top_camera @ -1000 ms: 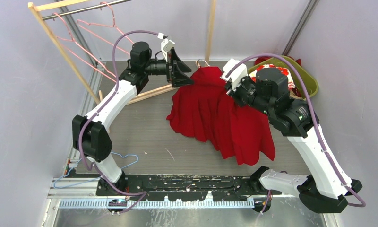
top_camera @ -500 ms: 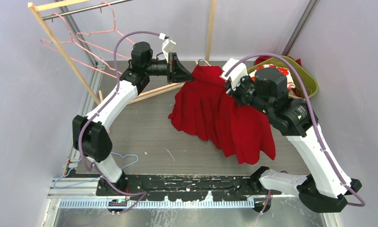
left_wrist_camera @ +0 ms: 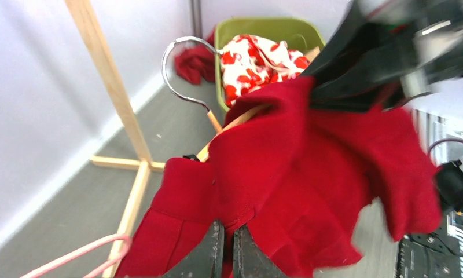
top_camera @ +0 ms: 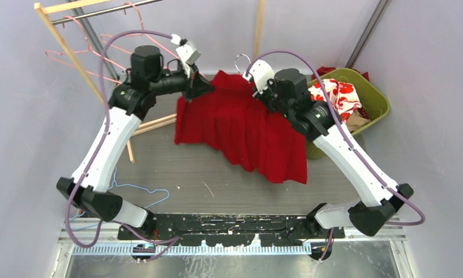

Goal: Remove the skirt from the hanger

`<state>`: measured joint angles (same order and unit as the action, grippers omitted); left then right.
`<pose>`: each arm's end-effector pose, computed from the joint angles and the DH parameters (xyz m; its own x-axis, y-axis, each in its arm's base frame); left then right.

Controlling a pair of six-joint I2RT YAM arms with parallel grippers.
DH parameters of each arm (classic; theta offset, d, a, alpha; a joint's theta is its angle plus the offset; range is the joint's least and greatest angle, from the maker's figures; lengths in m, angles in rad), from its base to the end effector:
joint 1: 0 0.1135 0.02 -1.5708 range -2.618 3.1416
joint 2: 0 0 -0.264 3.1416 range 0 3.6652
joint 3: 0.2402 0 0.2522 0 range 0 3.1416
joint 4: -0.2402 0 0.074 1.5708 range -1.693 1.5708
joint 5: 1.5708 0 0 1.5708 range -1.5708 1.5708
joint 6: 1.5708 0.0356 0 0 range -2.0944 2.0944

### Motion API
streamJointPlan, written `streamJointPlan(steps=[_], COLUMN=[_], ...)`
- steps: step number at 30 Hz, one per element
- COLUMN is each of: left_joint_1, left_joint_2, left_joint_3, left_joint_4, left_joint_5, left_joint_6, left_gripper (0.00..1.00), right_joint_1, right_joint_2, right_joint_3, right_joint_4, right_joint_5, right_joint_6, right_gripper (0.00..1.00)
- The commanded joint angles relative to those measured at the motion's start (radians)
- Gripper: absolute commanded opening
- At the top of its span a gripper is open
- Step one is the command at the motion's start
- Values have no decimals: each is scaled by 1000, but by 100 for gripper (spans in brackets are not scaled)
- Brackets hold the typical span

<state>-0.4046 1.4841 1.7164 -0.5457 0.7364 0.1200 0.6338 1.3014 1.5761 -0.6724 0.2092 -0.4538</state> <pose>0.2822 -0.1468 0.4603 -0.1761 0.1719 -0.9692 0.9066 0.4119 -0.0917 0.2216 0.1537 0.4500 -0.0942 -0.6014 -0.7934 -0.5188 0.7098 -0.4765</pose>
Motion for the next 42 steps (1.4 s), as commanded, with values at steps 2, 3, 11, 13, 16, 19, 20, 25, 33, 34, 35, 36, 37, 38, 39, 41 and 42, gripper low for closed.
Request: streamJointPlan(steps=[2,3,11,13,16,19,20,25,33,34,35,36,37,38,39,41,42], left_joint_1=[-16,-16,-16,-16,-16,-17,-17,-62,-152,-156,-157,-159,-162,-164,-163,-163,-163], left_joint_2=[-137,-149,-349,-396,-430,-429,-422,-394,-413,-409,-402,-398,-391,-386,-380,-362,-350], left_joint_3=[113,95,-199,-226,-238,-295,-332,-458,-519,-522,-529,-535,-538,-540,-542,-540,-541], left_joint_4=[-82,-88,-181,-209,-221,-188,-166,-146,-175,-174,-171,-163,-154,-136,-118,-86,-67], left_joint_5=[-18,-23,-193,-258,-276,-200,-169,-104,-144,-149,-150,-151,-150,-149,-149,-155,-165], left_joint_6=[86,91,197,225,228,190,163,90,101,100,97,94,90,86,80,76,78], left_gripper=[0,0,0,0,0,0,0,0,0,0,0,0,0,0,0,0,0], right_joint_1=[-15,-15,-70,-101,-127,-132,-132,-137,-216,-226,-233,-238,-238,-238,-238,-238,-238], right_joint_2=[54,66,105,87,79,84,89,135,236,244,248,251,249,246,240,216,200], right_joint_3=[25,33,60,28,10,31,45,119,266,283,299,308,312,314,314,308,306], right_joint_4=[258,267,308,321,345,375,384,429,470,472,473,479,488,495,493,482,470], right_joint_5=[160,179,263,269,307,330,333,394,474,472,465,455,446,430,406,332,271], right_joint_6=[34,36,-3,-1,-7,-2,0,-28,13,31,42,50,52,55,62,87,98], right_gripper=[1,1,1,1,1,1,1,1,1,1,1,1,1,1,1,1,1])
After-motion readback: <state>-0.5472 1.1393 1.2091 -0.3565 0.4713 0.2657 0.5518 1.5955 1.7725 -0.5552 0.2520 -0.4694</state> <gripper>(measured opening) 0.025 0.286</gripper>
